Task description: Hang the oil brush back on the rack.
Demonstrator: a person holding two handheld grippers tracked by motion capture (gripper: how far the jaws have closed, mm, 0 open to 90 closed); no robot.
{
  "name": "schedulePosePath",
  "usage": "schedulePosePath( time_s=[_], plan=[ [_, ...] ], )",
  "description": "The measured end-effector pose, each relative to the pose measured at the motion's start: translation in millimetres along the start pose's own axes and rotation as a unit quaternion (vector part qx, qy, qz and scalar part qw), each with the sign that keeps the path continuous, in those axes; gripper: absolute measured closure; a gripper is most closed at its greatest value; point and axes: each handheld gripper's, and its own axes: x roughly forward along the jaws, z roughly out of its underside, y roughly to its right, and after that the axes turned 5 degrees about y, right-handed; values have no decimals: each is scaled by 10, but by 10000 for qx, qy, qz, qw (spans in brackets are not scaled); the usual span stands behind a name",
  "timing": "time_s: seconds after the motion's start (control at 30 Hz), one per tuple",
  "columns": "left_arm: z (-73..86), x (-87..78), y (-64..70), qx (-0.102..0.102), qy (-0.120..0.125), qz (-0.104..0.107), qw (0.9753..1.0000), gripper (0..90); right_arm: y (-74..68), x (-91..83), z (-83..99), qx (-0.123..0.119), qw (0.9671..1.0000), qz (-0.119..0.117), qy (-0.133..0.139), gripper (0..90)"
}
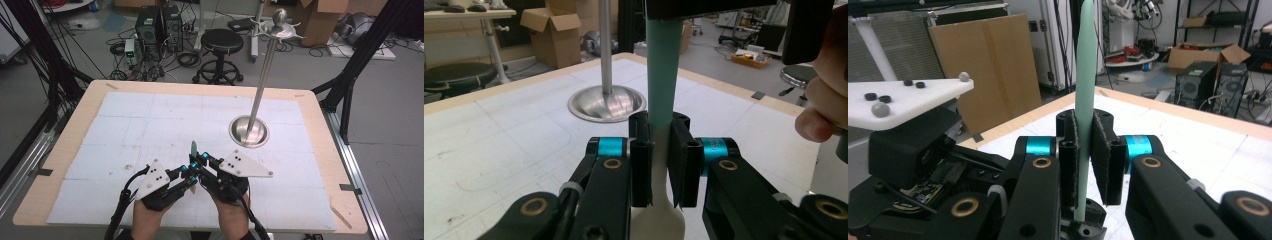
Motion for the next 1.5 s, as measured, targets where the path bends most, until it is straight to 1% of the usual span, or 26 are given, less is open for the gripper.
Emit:
schedulePosePath(
  time_s=[0.07, 0.17, 0.23, 0.3, 0.37, 0.4, 0.47, 0.5, 0.53, 0.57, 0.63, 0.67, 0.7, 0.77, 0.87, 0.9, 0.93, 0.97, 1.03, 1.1, 1.13, 1.2, 1.23, 1.3, 1.4, 1.5],
  plan=[
    [-3, -12, -32, -81, -15, 162, 9998, 707, 0, -4, -24, 11, 10000, -52, 17, 822],
    [8, -55, -59, -64, 40, 192, 9998, 636, 18, -15, -49, -24, 10000, -72, -23, 823],
    [27, -105, -116, -62, 85, 246, 9996, 572, 69, -39, -72, -68, 9999, -134, -51, 824],
    [61, -183, -250, -290, 163, 441, 9985, 523, 109, -59, -93, -134, 9997, -200, -52, 825],
    [84, -248, -347, -342, 225, 524, 9978, 507, 164, -83, -121, -138, 9996, -259, -52, 824],
    [95, -276, -393, -380, 261, 554, 9974, 475, 198, -94, -137, -153, 9994, -293, -53, 825],
    [119, -321, -486, -457, 389, 689, 9958, 368, 272, -111, -170, -92, 9992, -376, -60, 824],
    [119, -321, -486, -457, 389, 689, 9958, 325, 272, -111, -170, -92, 9992, -376, -60, 824],
    [133, -366, -566, -500, 495, 852, 9939, 276, 358, -126, -203, -17, 9990, -430, -71, 824],
    [138, -385, -596, -516, 533, 894, 9932, 230, 400, -132, -218, 45, 9989, -455, -47, 824],
    [149, -423, -653, -490, 528, 847, 9938, 175, 480, -146, -252, 145, 9985, -530, -25, 824],
    [157, -439, -679, -477, 498, 769, 9946, 166, 519, -151, -270, 146, 9984, -549, -19, 824],
    [157, -439, -679, -477, 498, 769, 9946, 152, 519, -151, -270, 146, 9984, -549, -19, 824],
    [189, -477, -739, -491, 418, 672, 9957, 151, 622, -158, -322, 157, 9975, -695, -49, 824],
    [212, -501, -769, -517, 412, 648, 9957, 151, 722, -161, -372, 160, 9968, -778, -69, 824],
    [212, -501, -769, -517, 412, 648, 9957, 153, 722, -161, -372, 160, 9968, -778, -69, 824],
    [213, -508, -777, -508, 389, 638, 9959, 154, 786, -154, -409, 146, 9967, -800, -59, 824],
    [213, -512, -781, -505, 391, 649, 9958, 154, 786, -154, -409, 146, 9967, -800, -59, 824],
    [213, -526, -793, -491, 397, 650, 9959, 156, 885, -112, -502, 132, 9965, -823, -82, 824],
    [214, -529, -797, -499, 409, 644, 9958, 156, 924, -93, -547, 94, 9967, -808, -82, 824],
    [215, -543, -811, -483, 380, 647, 9960, 156, 996, -51, -645, 82, 9969, -784, -71, 824],
    [214, -568, -839, -485, 415, 621, 9960, 164, 1060, -7, -745, 7, 9974, -710, -85, 824],
    [214, -568, -839, -485, 415, 621, 9960, 167, 1060, -7, -745, 7, 9974, -710, -85, 824],
    [209, -598, -877, -500, 444, 584, 9961, 167, 1155, 48, -874, 61, 9979, -643, -75, 823],
    [215, -667, -939, -519, 469, 497, 9963, 167, 1251, 104, -984, 135, 9984, -547, -35, 823],
    [229, -689, -953, -493, 431, 495, 9966, 167, 1319, 153, -1059, 140, 9988, -469, -14, 823]
  ],
)
